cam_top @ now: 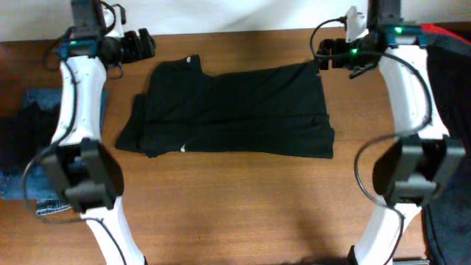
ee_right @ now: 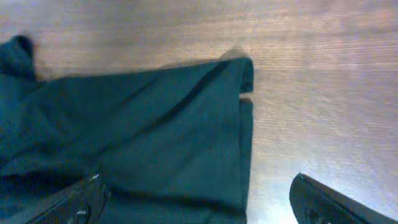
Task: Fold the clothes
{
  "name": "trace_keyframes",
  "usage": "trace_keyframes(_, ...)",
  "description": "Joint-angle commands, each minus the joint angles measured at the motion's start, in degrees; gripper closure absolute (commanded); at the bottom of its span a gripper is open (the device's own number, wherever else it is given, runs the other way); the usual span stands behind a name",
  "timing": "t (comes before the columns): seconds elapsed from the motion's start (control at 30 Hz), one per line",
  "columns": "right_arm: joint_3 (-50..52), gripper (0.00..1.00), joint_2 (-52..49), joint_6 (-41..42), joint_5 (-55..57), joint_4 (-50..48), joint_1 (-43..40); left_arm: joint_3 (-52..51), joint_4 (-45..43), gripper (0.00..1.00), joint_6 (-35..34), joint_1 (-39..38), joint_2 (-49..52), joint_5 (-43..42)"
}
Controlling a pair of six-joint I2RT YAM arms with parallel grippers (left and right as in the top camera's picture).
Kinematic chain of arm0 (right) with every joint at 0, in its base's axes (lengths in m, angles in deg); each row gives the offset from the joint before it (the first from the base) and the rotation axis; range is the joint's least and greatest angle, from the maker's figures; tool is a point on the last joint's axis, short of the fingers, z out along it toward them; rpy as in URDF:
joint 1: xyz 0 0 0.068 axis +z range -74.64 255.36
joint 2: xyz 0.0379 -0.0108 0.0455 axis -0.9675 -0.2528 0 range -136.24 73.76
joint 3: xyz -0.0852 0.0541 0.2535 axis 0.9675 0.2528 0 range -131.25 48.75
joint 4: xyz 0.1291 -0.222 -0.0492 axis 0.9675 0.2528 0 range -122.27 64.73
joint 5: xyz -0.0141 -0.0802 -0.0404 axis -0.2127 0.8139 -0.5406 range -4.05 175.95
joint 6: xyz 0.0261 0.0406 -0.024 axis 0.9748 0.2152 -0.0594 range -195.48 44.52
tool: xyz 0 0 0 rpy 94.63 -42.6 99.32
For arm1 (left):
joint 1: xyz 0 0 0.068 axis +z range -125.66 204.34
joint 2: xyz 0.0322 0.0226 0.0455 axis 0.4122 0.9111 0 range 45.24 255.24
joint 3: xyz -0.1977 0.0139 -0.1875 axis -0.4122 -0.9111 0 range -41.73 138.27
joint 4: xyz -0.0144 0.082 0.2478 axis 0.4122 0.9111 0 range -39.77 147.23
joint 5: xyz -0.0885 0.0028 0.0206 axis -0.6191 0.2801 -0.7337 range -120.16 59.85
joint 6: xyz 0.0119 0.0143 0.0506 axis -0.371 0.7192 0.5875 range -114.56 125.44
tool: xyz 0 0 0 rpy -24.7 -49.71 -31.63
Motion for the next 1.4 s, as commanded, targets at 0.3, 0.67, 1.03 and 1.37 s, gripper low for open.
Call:
trace_keyframes(0.3, -1.60, 0.01, -12.83, -1.11, -8.66, -12.20, -0.09, 2.89, -10.38, 0.01, 2.49, -1.01, 16.59, -11.47)
trace_keyframes(0.67, -1.60, 0.01, -16.17, -1.11, -7.52, -15.76, 1.84, 2.89, -14.51, 0.01, 2.49, -1.38, 19.06, -11.02)
trace_keyframes(1.03, -1.60, 0.01, -16.50, -1.09, -6.14, -16.81, 1.70, 2.89, -15.72, 0.01, 2.49, -1.38, 20.94, -9.75)
trace_keyframes(1.37, -1.60, 0.06, -19.71, -0.87, -5.73, -18.27, 1.70, 2.89, -15.67, 0.18, 2.49, -1.38, 20.94, -9.99)
